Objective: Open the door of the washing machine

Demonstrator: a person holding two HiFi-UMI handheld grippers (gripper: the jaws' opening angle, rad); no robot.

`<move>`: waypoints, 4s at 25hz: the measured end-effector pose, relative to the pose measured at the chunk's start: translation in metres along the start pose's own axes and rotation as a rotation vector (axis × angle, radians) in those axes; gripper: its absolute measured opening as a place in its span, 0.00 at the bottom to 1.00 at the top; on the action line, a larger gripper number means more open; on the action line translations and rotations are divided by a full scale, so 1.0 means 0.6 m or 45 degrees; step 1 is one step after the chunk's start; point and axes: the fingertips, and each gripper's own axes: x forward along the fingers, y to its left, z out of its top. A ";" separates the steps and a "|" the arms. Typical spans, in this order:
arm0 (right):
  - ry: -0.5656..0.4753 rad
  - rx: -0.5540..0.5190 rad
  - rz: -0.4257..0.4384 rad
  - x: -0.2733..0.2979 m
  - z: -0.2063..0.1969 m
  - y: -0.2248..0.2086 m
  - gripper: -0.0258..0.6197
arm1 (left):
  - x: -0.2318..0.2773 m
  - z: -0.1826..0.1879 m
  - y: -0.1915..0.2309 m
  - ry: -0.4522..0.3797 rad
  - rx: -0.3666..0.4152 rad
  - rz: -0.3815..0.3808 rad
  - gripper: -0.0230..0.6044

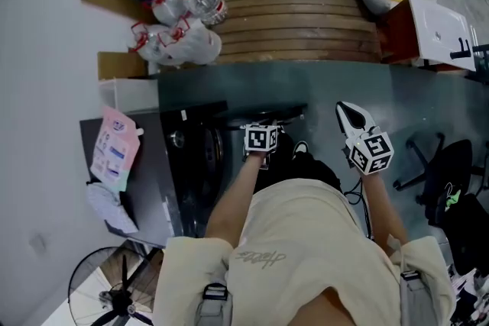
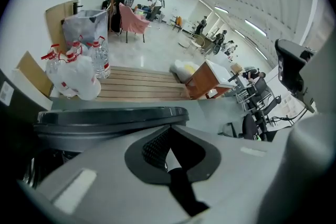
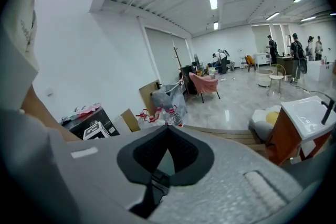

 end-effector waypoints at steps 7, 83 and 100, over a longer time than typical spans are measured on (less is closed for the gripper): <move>0.009 -0.059 -0.007 0.054 0.040 0.014 0.04 | 0.000 0.067 0.032 -0.081 -0.117 -0.075 0.07; 0.252 -0.258 0.554 0.418 0.226 -0.154 0.04 | -0.070 0.338 0.335 -0.410 -0.797 0.533 0.07; 0.274 -0.418 0.825 0.438 0.223 -0.027 0.04 | -0.191 0.259 0.246 -0.554 -0.791 0.619 0.07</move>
